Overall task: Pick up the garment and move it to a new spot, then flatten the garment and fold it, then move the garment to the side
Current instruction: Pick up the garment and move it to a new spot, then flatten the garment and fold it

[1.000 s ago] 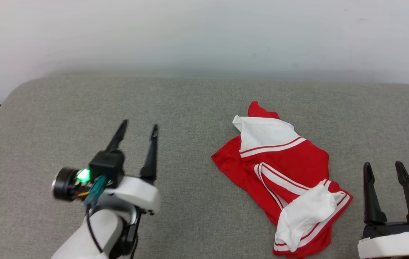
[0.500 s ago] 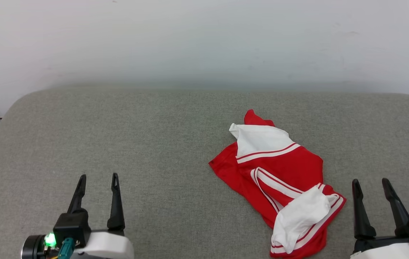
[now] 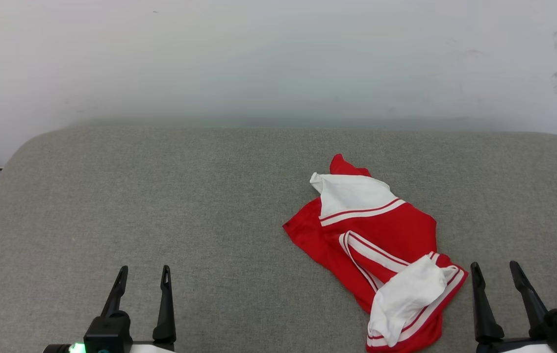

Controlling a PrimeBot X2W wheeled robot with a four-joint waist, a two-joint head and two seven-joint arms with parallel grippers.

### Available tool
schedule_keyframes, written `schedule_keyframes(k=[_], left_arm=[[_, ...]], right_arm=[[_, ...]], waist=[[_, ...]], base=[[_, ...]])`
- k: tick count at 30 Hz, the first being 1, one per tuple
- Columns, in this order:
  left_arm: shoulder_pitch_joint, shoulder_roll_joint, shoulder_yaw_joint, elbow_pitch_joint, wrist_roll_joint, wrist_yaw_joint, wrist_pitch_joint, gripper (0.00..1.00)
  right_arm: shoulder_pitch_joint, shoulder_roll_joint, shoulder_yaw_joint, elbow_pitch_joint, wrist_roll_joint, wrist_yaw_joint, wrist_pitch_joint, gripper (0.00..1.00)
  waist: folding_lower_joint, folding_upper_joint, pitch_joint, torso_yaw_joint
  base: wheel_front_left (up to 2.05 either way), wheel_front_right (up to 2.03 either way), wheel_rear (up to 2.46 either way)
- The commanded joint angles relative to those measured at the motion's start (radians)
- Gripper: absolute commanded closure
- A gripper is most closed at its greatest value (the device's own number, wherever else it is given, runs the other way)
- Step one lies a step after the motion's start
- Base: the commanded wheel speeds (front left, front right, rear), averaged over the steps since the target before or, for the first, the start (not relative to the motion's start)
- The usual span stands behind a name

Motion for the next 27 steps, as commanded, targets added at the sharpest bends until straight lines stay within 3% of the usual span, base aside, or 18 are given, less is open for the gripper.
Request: schedule_keyframes(k=[1,10,27], left_arm=[[0.007,-0.005,0.009,0.004,0.011,-0.012,-0.003,0.0],[0.02,-0.044,0.059,0.02,0.053,-0.06,-0.003,0.0],[0.019,-0.08,0.109,0.032,0.092,-0.109,-0.003,0.0]], right_arm=[[0.013,0.003,0.002,0.003,-0.001,-0.001,-0.002,0.0],[0.013,0.003,0.001,0.003,-0.01,-0.001,-0.002,0.0],[0.009,0.003,-0.003,-0.001,-0.007,-0.001,-0.002,0.0]], waist=[[0.0001,0.0,-0.001,0.001],[0.0001,0.0,-0.003,0.0],[0.0001,0.0,-0.005,0.0]], base=[[0.0,0.0,0.0],[0.0,0.0,0.0],[0.0,0.0,0.0]])
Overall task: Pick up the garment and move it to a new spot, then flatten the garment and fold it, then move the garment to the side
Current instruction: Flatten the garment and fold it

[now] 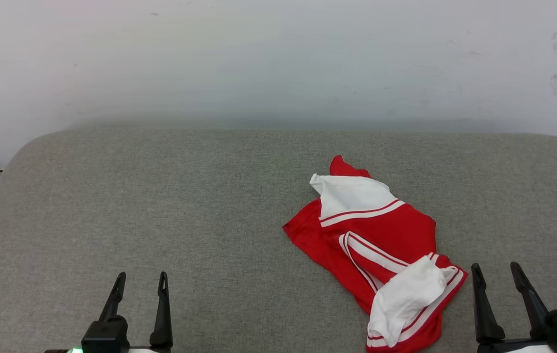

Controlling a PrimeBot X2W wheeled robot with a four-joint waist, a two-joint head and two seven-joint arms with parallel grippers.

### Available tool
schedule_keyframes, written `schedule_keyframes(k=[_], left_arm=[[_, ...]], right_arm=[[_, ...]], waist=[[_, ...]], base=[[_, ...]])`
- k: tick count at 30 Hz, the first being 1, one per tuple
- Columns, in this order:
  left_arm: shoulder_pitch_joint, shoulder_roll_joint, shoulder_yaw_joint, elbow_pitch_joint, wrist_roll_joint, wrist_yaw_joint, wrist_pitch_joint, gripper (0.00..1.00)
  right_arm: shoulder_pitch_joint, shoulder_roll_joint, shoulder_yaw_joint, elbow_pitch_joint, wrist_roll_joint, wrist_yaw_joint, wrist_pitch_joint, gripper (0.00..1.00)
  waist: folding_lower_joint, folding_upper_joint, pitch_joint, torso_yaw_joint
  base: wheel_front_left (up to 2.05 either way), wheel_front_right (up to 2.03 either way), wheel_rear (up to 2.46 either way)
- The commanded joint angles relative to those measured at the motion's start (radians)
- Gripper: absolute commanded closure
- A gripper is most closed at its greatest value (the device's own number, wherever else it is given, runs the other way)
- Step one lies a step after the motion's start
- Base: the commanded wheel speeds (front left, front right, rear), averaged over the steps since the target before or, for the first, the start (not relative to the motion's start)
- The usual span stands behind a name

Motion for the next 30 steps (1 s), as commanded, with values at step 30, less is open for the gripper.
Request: schedule_keyframes(k=[30], left_arm=[[-1.004,0.209,-0.404,0.283,-0.389,-0.201,0.432,0.0]], right_arm=[[-0.168,0.002,0.002,-0.066,-0.011,-0.001,-0.002,0.0]], waist=[[0.0,0.0,0.256,-0.126]], base=[[0.0,0.0,0.0]])
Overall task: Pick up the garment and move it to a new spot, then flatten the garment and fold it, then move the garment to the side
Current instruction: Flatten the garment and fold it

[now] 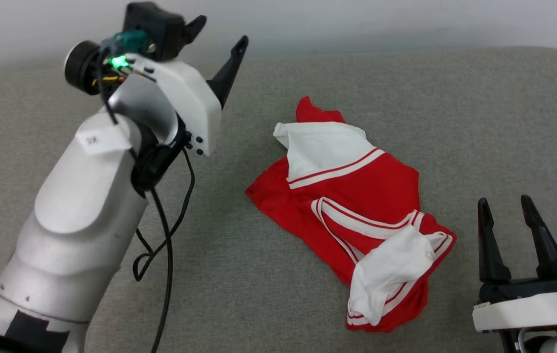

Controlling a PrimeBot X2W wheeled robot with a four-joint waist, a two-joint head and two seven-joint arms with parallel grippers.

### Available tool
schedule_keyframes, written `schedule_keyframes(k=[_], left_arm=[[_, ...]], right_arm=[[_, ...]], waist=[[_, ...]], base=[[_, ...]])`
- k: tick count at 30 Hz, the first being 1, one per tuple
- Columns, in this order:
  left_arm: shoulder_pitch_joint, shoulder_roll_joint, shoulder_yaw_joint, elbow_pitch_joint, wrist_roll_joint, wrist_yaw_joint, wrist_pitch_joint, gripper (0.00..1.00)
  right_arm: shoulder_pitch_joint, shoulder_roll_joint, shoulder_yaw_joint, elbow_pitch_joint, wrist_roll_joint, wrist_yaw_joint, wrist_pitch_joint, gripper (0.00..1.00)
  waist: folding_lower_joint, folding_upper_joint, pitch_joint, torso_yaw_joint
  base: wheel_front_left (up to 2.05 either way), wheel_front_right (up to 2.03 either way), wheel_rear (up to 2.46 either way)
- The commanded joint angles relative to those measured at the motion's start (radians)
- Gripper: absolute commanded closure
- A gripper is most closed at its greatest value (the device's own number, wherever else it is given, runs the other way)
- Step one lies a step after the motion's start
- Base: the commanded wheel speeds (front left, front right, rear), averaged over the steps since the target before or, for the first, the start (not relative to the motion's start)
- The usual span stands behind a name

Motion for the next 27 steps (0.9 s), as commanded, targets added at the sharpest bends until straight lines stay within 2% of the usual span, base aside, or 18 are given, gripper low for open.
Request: schedule_keyframes(k=[1,5,13,22,27], left_arm=[[-0.024,0.012,-0.027,0.017,-0.017,0.0,0.038,0.0],[-0.137,0.028,-0.161,0.083,-0.105,0.0,0.23,0.0],[-0.299,0.037,-0.367,0.181,-0.237,0.0,0.465,0.0],[-0.406,0.081,-0.611,0.278,-0.285,0.0,0.587,0.0],[-0.403,0.099,-0.728,0.322,-0.344,0.0,0.636,0.0]], right_arm=[[-0.018,0.003,0.002,-0.004,0.003,-0.001,-0.002,0.0],[-0.045,0.003,0.002,-0.007,0.011,-0.001,-0.002,0.0],[-0.099,0.003,0.013,-0.013,0.032,-0.001,-0.002,0.0],[-0.151,0.003,0.027,-0.016,0.057,-0.001,-0.002,0.0],[-0.168,0.003,0.036,-0.015,0.064,-0.001,-0.002,0.0]], waist=[[-0.0003,0.0,0.041,-0.036],[-0.0003,0.0,0.084,-0.07],[-0.0003,0.0,0.173,-0.132],[-0.0003,0.0,0.258,-0.188],[-0.0003,0.0,0.286,-0.209]], base=[[0.0,0.0,0.0],[0.0,0.0,0.0],[0.0,0.0,0.0],[0.0,0.0,0.0],[0.0,0.0,0.0]])
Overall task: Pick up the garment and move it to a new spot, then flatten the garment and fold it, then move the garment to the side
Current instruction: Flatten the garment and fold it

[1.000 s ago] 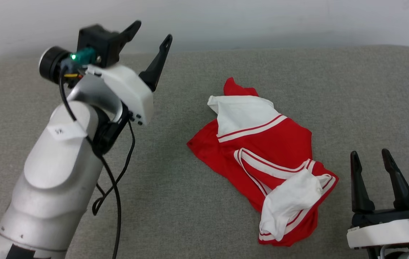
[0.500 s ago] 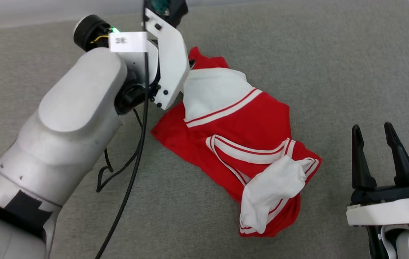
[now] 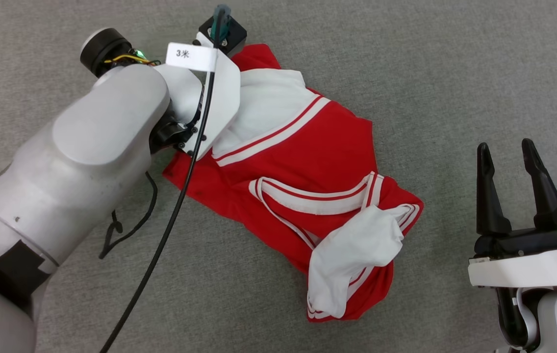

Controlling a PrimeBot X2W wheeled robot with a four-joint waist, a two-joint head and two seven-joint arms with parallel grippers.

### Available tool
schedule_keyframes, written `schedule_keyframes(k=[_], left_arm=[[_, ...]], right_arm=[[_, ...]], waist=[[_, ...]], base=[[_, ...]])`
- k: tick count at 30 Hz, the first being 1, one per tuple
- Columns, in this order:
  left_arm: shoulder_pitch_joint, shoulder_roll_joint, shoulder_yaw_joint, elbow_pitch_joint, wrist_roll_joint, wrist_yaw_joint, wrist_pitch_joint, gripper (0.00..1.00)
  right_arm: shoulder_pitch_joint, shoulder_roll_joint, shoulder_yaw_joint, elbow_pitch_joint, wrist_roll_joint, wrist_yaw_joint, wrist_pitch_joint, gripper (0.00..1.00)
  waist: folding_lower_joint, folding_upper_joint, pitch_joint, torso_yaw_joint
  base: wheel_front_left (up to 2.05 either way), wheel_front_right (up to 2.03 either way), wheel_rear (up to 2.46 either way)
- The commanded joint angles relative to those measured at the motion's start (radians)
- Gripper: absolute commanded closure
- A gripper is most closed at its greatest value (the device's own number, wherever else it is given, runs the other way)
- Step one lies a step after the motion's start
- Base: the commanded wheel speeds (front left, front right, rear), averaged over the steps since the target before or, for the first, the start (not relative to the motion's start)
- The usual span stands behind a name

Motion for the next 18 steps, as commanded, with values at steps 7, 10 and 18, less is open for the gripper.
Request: schedule_keyframes(k=[7,10,18], left_arm=[[0.074,0.034,-0.122,-0.001,-0.065,-0.003,0.076,0.0],[0.066,0.042,-0.127,-0.019,-0.058,-0.003,0.057,1.0],[-0.03,0.003,-0.11,-0.07,-0.038,0.0,-0.12,1.0]], right_arm=[[-0.022,0.003,0.006,0.0,0.007,-0.001,-0.002,0.0],[-0.026,0.003,0.005,0.0,0.005,-0.001,-0.002,0.0],[0.001,0.003,-0.008,0.011,-0.022,-0.001,-0.002,0.0]], waist=[[-0.0001,0.0,0.028,-0.024],[-0.0001,0.0,0.03,-0.024],[-0.0001,0.0,-0.031,0.029]], base=[[0.0,0.0,0.0],[0.0,0.0,0.0],[0.0,0.0,0.0]])
